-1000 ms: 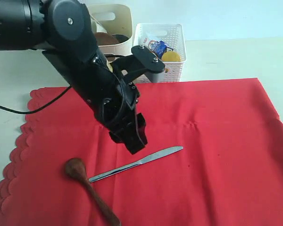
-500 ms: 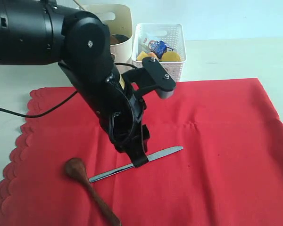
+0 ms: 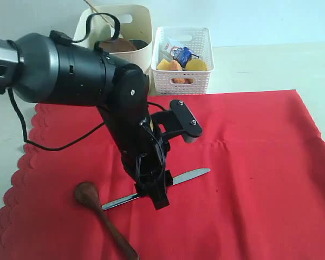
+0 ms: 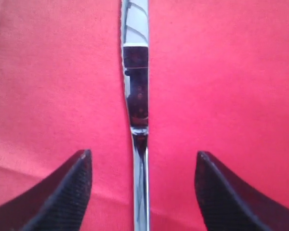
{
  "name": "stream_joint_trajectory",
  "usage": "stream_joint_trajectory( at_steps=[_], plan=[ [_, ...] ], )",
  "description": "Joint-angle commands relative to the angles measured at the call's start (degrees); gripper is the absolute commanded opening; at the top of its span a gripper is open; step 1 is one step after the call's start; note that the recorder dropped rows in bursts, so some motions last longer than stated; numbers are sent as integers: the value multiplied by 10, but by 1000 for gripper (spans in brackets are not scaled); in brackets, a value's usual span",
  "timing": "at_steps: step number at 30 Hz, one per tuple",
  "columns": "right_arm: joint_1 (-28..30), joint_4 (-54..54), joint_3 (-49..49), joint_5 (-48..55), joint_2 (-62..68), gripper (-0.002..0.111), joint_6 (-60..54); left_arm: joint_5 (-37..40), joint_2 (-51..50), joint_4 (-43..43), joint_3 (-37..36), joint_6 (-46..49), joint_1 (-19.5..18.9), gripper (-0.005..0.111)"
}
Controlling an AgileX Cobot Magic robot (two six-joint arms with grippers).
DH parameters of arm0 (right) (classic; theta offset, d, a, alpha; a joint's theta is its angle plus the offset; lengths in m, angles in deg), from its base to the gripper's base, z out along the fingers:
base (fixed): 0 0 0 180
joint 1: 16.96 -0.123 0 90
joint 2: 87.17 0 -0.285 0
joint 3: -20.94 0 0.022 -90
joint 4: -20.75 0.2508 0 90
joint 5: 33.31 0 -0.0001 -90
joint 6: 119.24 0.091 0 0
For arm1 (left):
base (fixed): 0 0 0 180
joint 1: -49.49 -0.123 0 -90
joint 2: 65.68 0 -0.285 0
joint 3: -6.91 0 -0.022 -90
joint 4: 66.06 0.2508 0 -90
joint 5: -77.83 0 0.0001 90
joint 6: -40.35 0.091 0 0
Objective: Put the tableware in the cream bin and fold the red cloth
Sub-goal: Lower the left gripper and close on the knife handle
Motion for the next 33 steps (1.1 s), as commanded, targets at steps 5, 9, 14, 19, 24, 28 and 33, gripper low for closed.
stream_joint_trajectory(
  at_steps=[5,9,14,19,24,28,33],
  plan=[
    [3,-1,3,-3,-3,0,-3,-27,-27,17,-1,-1,3,59],
    [3,-1,3,-3,-3,0,-3,-27,-40,25,-1,-1,3,59],
    [3,-1,3,-3,-3,0,-3,-30,-51,37,-1,-1,3,59],
    [3,-1,3,-3,-3,0,-3,-34,-55,41,-1,-1,3,42],
    [3,-1,3,-3,-3,0,-3,-34,-56,42,-1,-1,3,13],
    [3,-1,3,-3,-3,0,-3,-34,-56,42,-1,-1,3,0],
    [3,-1,3,-3,-3,0,-3,-30,-55,42,-1,-1,3,0]
  ],
)
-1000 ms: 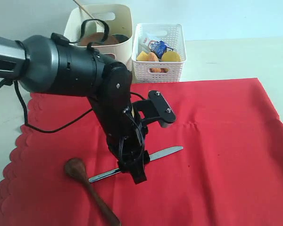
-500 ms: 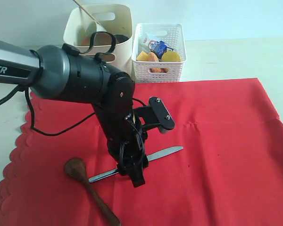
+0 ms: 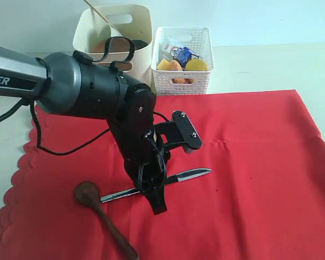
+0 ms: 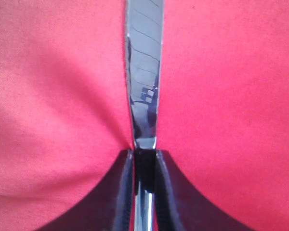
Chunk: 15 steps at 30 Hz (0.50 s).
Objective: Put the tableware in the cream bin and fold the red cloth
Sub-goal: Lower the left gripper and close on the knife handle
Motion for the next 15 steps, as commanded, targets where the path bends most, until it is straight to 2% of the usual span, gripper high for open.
stream_joint_trajectory(
  at_steps=[1,15],
  plan=[
    [3,-1,3,-3,-3,0,-3,0,-10,7,-2,-1,1,0],
    [3,-1,3,-3,-3,0,-2,8,57,7,-2,-1,1,0]
  ],
)
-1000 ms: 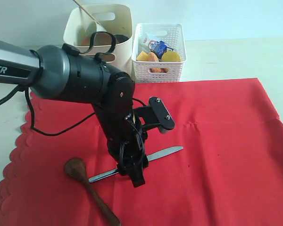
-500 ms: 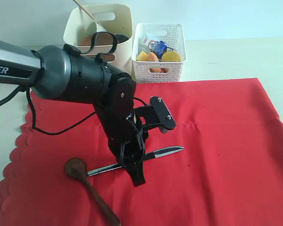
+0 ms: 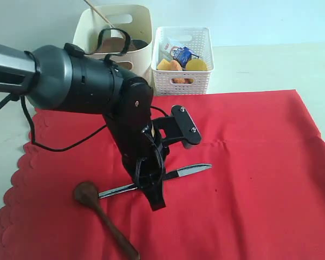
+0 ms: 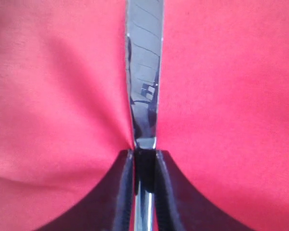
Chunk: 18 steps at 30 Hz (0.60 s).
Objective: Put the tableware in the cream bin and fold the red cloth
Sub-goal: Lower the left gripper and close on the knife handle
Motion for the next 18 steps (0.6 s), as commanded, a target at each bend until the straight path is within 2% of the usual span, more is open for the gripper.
stream_joint_trajectory(
  at_steps=[1,12,18],
  plan=[
    [3,-1,3,-3,-3,0,-2,1,37,3,-1,-1,1,0],
    [3,-1,3,-3,-3,0,-3,50,56,-14,-1,-1,1,0],
    [3,-1,3,-3,-3,0,-3,-43,27,-28,-1,-1,1,0]
  ],
)
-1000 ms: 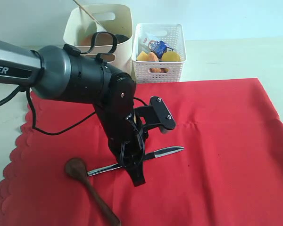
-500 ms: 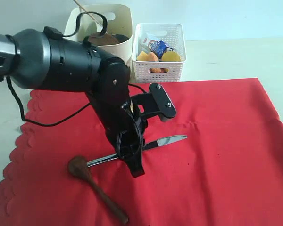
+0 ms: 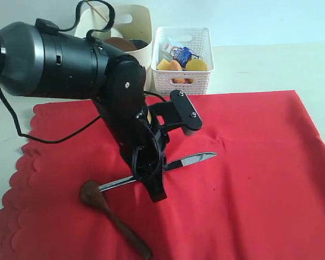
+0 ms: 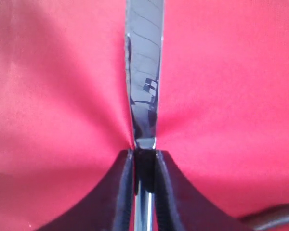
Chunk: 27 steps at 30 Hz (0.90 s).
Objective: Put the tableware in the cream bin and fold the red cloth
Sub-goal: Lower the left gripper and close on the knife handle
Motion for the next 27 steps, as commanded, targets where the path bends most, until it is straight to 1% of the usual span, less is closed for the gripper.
stream_joint_trajectory(
  at_steps=[1,3,6,13,15,20,22,24,27],
  plan=[
    [3,-1,3,-3,-3,0,-3,-78,-24,-17,-1,-1,1,0],
    [3,-1,3,-3,-3,0,-3,-107,-40,-19,-1,-1,1,0],
    [3,-1,3,-3,-3,0,-3,-116,-63,-17,-1,-1,1,0],
    [3,-1,3,-3,-3,0,-3,-56,-70,-13,-1,1,1,1],
    [3,-1,3,-3,-3,0,-3,-41,-63,-11,-1,1,1,6],
    [3,-1,3,-3,-3,0,-3,-4,-38,1,-1,1,1,35],
    [3,-1,3,-3,-3,0,-3,3,-28,8,-1,1,1,44],
    [3,-1,3,-3,-3,0,-3,4,-17,10,-1,1,1,49],
    [3,-1,3,-3,-3,0,-3,5,-8,13,-1,1,1,51]
  ],
)
